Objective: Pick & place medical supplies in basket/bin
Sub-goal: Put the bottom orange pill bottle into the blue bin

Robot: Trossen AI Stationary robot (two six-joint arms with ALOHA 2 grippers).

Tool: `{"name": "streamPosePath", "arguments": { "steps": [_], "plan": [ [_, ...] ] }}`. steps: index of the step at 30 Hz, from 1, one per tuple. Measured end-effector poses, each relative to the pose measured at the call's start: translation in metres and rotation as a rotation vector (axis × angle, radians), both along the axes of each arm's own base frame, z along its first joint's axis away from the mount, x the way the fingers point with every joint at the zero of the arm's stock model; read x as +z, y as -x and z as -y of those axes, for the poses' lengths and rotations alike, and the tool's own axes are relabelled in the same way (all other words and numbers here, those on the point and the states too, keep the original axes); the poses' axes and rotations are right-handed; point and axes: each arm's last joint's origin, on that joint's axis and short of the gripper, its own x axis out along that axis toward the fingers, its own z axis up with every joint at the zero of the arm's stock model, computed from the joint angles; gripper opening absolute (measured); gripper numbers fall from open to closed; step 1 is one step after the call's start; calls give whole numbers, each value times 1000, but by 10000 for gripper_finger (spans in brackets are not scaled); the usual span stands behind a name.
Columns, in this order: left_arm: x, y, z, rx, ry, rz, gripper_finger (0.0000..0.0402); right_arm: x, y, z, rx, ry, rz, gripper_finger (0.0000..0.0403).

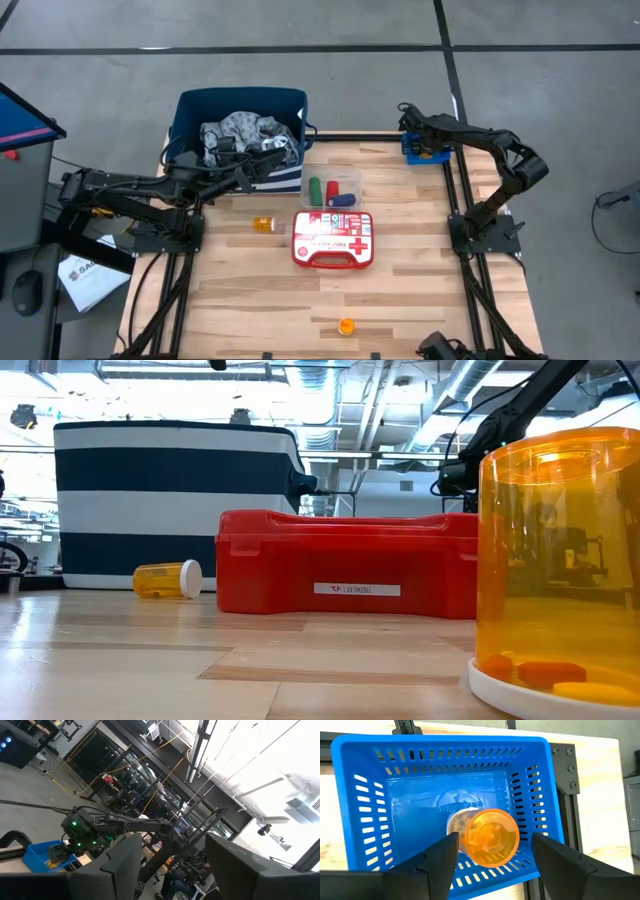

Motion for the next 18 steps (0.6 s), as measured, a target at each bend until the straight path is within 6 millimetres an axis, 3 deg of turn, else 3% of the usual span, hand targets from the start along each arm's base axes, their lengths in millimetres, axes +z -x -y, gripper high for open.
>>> {"name": "streamPosePath", "arguments": {
  "steps": [6, 11, 18],
  "plan": [
    [0, 0, 0, 0, 0, 0, 211, 8, -2, -5, 20, 34, -8, 245],
    [0, 0, 0, 0, -1, -2, 211, 27, -4, -15, 49, 99, 28, 246],
    [0, 0, 0, 7, -22, -10, 211, 56, -20, -47, 169, 122, 242, 246]
  ]
}}
